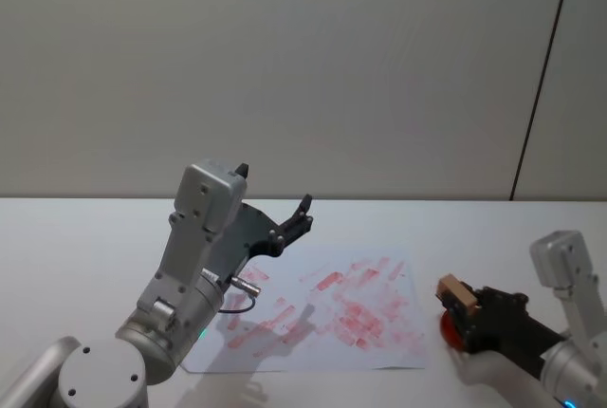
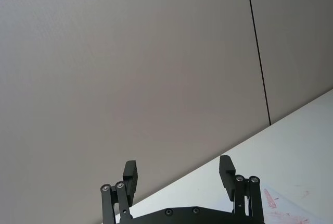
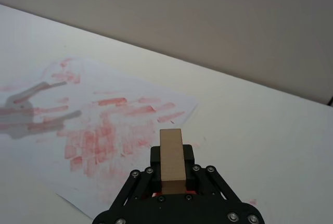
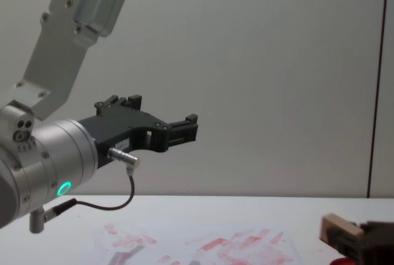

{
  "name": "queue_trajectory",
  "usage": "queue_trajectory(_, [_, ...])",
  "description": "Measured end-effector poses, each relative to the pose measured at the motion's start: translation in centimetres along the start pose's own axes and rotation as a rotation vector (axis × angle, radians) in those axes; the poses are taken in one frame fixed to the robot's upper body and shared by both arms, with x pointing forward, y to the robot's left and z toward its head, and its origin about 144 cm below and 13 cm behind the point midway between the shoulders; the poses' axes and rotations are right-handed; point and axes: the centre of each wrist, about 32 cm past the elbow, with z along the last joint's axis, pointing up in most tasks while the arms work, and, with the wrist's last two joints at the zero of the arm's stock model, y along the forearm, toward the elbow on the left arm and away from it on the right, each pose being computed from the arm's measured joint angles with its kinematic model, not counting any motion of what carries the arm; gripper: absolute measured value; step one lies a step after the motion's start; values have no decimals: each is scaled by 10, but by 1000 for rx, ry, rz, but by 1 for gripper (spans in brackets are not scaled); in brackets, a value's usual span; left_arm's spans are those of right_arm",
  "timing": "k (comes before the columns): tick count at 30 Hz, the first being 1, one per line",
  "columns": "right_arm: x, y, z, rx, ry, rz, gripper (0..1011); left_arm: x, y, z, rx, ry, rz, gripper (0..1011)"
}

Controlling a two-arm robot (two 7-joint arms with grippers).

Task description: Use the one hand to pick up the stamp and affix it onto the A4 paper.

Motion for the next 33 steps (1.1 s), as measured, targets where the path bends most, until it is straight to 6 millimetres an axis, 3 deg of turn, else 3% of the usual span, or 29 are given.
queue_trajectory(13, [-21, 22, 17, 49, -35, 100, 217, 0, 0, 0, 0, 0, 0, 1002])
queue_trajectory(33, [-35, 50, 3, -49, -28, 154, 217, 0, 0, 0, 0, 0, 0, 1002])
